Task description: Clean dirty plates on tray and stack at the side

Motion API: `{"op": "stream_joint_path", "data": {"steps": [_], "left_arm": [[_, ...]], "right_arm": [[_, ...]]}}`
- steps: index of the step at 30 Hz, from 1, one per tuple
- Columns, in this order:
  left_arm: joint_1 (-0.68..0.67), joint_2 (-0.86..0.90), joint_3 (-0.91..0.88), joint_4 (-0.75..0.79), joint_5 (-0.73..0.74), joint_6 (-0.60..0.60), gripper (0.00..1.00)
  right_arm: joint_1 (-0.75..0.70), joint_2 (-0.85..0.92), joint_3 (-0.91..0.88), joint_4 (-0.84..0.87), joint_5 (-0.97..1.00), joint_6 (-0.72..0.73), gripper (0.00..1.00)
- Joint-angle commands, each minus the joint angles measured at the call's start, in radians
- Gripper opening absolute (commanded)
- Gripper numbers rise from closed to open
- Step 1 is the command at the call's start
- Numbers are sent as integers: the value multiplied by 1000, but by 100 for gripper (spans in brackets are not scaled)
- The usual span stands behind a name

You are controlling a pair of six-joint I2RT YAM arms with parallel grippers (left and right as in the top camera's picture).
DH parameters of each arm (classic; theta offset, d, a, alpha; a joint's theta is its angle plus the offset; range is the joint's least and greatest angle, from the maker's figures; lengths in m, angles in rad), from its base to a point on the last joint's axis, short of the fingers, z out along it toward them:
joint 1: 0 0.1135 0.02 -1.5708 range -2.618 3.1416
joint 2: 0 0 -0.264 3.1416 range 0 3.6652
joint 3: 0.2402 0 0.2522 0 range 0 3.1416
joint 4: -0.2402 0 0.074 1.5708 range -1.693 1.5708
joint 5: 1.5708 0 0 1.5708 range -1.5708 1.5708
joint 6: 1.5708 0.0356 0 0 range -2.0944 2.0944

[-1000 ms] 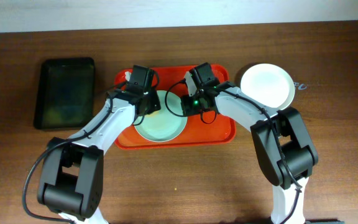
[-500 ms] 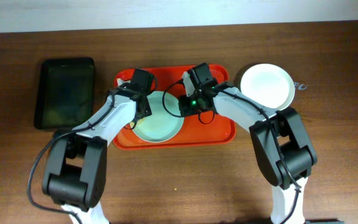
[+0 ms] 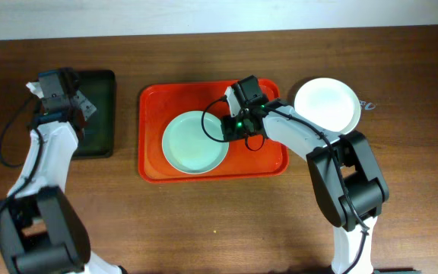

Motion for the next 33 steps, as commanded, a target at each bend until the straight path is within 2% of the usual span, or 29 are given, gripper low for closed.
{"op": "stream_joint_path", "data": {"steps": [1, 4, 5, 6, 7, 8, 9, 10, 11, 12, 14, 16, 18, 19, 23, 25, 29, 33], "left_arm": [[5, 143, 0, 27, 35, 66, 0], [10, 218, 0, 61, 35, 66, 4], [24, 218, 0, 73, 24, 66, 19], [34, 218, 0, 72, 16, 66, 23], [45, 218, 0, 67, 17, 66, 33], [51, 217, 0, 63, 17, 66, 60], [56, 211, 0, 53, 19, 66, 70], [56, 192, 0, 42, 19, 66, 75], [56, 146, 0, 35, 20, 66, 90], [56, 82, 0, 24, 21, 66, 100], [56, -31, 0, -25, 22, 65, 99], [56, -205, 0, -182, 97, 66, 99], [56, -262, 0, -305, 118, 66, 99], [56, -262, 0, -319, 118, 66, 99], [56, -259, 0, -327, 117, 66, 99], [56, -259, 0, -328, 118, 66, 99], [56, -259, 0, -328, 117, 66, 99], [56, -259, 0, -328, 117, 66, 99]], "right_arm": [[-4, -6, 13, 2, 9, 3, 4], [-4, -6, 13, 2, 9, 3, 4], [-4, -6, 13, 2, 9, 2, 4], [-4, -6, 13, 2, 9, 2, 4], [-4, -6, 13, 2, 9, 2, 4], [-4, -6, 13, 2, 9, 2, 4], [-4, -6, 13, 2, 9, 2, 4], [-4, -6, 13, 2, 9, 2, 4], [-4, -6, 13, 2, 9, 2, 4], [-4, -8, 14, 2, 8, 3, 4], [-4, -27, 34, -37, 9, -2, 4], [5, -111, 98, -159, 65, -31, 4], [58, -182, 159, -274, 294, -32, 4], [74, -188, 175, -299, 360, -32, 4], [216, -191, 310, -478, 886, -54, 4], [277, -191, 354, -537, 1085, -106, 4], [394, -190, 363, -517, 1501, -258, 4], [480, -190, 363, -380, 1700, -536, 4]]}}
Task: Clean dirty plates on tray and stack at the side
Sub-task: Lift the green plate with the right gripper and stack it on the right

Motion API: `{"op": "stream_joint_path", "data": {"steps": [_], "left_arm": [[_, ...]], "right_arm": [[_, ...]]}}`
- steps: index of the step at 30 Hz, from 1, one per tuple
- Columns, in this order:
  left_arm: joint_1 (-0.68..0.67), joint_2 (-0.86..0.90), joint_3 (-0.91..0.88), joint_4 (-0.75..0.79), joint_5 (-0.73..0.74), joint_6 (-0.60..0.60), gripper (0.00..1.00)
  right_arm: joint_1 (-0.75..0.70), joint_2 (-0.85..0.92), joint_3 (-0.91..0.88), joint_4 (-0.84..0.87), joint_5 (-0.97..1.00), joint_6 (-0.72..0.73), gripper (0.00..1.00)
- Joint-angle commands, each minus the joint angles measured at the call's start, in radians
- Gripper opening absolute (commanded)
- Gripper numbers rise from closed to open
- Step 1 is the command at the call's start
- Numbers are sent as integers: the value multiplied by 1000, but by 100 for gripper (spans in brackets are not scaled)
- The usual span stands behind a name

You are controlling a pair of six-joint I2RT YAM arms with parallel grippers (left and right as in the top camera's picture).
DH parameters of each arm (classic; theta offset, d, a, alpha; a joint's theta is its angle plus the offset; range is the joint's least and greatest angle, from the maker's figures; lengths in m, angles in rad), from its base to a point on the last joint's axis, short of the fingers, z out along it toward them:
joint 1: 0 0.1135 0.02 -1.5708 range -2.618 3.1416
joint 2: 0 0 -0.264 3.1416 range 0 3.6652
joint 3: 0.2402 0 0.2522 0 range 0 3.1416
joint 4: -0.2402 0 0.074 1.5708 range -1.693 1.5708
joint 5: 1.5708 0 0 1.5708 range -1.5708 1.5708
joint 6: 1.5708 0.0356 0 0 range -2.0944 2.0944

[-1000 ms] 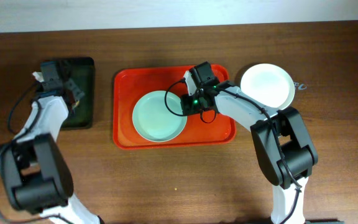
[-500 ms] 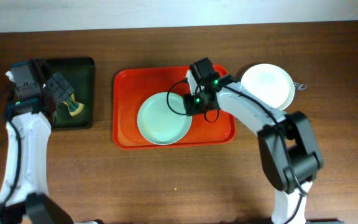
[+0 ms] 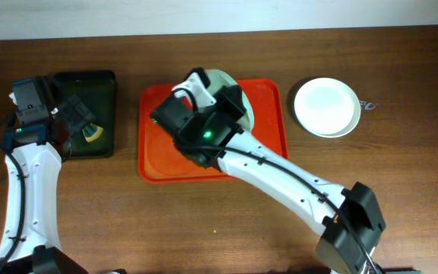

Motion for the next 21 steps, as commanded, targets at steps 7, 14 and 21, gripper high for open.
{"op": "stream_joint_path", "data": {"steps": [7, 14, 21], "left_arm": [[2, -3, -5, -1, 11, 5, 99], [2, -3, -5, -1, 11, 5, 99], [2, -3, -5, -1, 11, 6, 99]], "right_arm": [[94, -13, 24, 141, 282, -402, 4], [-79, 10, 6, -113, -383, 39, 4], [-800, -74, 20, -145, -1353, 363, 4]]}}
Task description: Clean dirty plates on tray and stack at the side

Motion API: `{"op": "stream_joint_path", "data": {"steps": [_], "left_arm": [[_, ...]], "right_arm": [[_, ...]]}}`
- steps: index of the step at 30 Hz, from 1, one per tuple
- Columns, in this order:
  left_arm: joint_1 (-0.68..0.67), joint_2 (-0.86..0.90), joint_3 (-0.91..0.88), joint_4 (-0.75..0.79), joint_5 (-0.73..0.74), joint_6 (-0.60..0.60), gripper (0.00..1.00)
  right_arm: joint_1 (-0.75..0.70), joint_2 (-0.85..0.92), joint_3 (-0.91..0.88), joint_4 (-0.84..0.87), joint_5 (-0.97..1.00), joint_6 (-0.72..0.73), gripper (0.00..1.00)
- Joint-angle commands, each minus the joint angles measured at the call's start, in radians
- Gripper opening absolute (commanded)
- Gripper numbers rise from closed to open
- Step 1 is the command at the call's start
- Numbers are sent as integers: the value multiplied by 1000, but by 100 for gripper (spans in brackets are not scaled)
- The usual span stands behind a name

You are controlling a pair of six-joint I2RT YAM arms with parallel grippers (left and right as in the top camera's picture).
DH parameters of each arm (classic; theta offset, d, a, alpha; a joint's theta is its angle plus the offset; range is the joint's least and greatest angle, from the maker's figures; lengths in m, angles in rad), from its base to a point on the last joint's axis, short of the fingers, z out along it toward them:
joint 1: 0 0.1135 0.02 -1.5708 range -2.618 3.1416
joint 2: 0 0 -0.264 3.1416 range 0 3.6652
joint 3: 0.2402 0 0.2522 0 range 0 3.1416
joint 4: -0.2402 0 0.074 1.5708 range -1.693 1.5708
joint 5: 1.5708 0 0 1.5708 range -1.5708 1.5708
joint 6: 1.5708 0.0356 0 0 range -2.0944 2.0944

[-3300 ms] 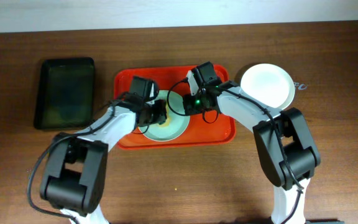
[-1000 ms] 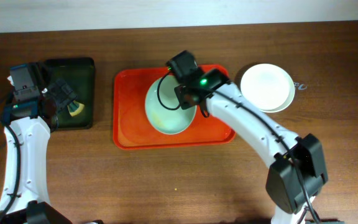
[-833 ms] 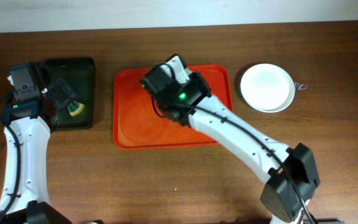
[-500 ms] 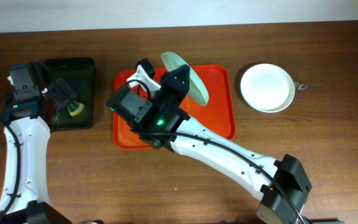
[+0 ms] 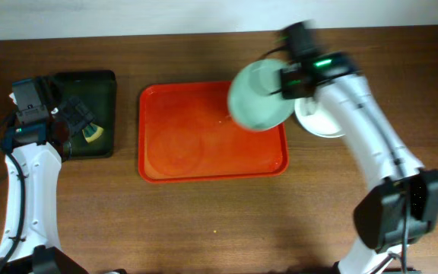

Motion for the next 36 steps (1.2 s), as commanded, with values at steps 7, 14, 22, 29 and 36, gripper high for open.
{"op": "stream_joint_path", "data": {"steps": [7, 14, 22, 29, 36], "left_arm": [[2, -3, -5, -1, 5, 5, 99], [2, -3, -5, -1, 5, 5, 99], [2, -3, -5, -1, 5, 5, 99], [2, -3, -5, -1, 5, 5, 99], [2, -3, -5, -1, 5, 5, 99]], "right_arm": [[-588, 188, 13, -19, -379, 79, 4], [-554, 251, 13, -60, -396, 86, 50], [-520, -352, -128, -370, -406, 81, 99], [-520, -957, -435, -447, -457, 76, 99], [-520, -985, -436, -497, -413, 76, 99]]}}
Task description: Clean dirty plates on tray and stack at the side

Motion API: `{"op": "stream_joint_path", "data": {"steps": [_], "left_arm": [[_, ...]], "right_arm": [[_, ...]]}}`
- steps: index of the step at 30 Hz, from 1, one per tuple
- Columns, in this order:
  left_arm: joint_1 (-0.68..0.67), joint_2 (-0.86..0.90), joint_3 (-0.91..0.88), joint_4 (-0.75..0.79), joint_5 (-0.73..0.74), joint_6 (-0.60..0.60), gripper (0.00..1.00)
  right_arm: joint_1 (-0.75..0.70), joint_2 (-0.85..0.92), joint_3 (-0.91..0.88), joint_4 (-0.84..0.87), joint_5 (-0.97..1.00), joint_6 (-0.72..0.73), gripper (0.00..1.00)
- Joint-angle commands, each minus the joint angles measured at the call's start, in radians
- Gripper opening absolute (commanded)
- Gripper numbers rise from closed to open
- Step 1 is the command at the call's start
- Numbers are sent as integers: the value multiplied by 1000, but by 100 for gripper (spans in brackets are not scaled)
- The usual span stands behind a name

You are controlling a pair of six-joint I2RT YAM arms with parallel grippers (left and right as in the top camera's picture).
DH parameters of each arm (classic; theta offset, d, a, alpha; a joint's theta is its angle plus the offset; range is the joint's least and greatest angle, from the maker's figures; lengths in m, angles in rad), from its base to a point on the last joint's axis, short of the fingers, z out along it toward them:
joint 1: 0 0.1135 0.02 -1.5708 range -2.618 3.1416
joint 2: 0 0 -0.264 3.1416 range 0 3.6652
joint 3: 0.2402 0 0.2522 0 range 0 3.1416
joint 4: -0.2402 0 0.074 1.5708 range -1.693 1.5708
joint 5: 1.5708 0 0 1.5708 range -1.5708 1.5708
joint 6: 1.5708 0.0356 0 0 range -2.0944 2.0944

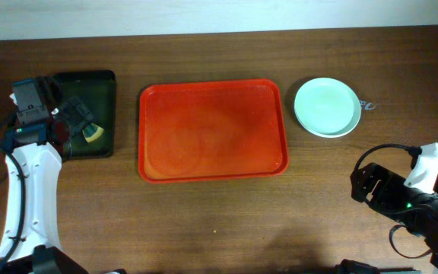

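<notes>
The red tray (214, 131) holds no plates. A pale green plate (325, 106) lies to its right, on top of a white plate whose rim just shows beneath it. My left gripper (80, 118) hovers over the black tray (101, 87) at the far left. Its fingers look spread, and a yellow-green sponge (92, 135) lies just beside their tips. My right arm is folded back at the lower right corner. Its gripper (365, 186) points left over bare table, well clear of the plates, with its jaws too dark to read.
A small metal ring (366, 105) lies right of the plate stack. Cables trail beside both arms. The wooden table (219, 221) stretches in front of the red tray.
The green plate, held in my right gripper over the red tray's right end, now lies on the white plate. The right arm has drawn back to the lower right corner. The left arm has not moved.
The green plate lay in the red tray with my right gripper at its edge and my left gripper above the black tray. Then the plate was lifted at the tray's back, then held over the tray's right end. Now it tops the stack and the tray is bare.
</notes>
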Motion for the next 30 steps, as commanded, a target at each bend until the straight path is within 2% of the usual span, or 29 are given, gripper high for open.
{"op": "stream_joint_path", "data": {"steps": [1, 4, 8, 11, 12, 17, 22, 25, 30], "left_arm": [[2, -3, -1, 0, 4, 5, 99], [2, -3, -1, 0, 3, 5, 99], [2, -3, -1, 0, 4, 5, 99], [2, -3, -1, 0, 3, 6, 99], [2, -3, -1, 0, 4, 5, 99], [2, -3, -1, 0, 4, 5, 99], [2, -3, -1, 0, 3, 5, 99], [2, -3, -1, 0, 4, 5, 99], [2, -3, -1, 0, 4, 5, 99]], "right_arm": [[0, 3, -23, -2, 10, -9, 99], [41, -84, -166, 108, 8, -9, 99], [229, -354, -542, 520, -10, -10, 99], [237, -516, -778, 745, -82, -9, 99], [238, -623, -865, 824, -121, -9, 99], [238, -862, -1009, 940, -56, -9, 99], [238, -879, -1107, 1105, 0, -6, 99], [238, -879, -1241, 1268, 34, -6, 99], [238, -879, -1280, 1309, 228, -6, 99]]}}
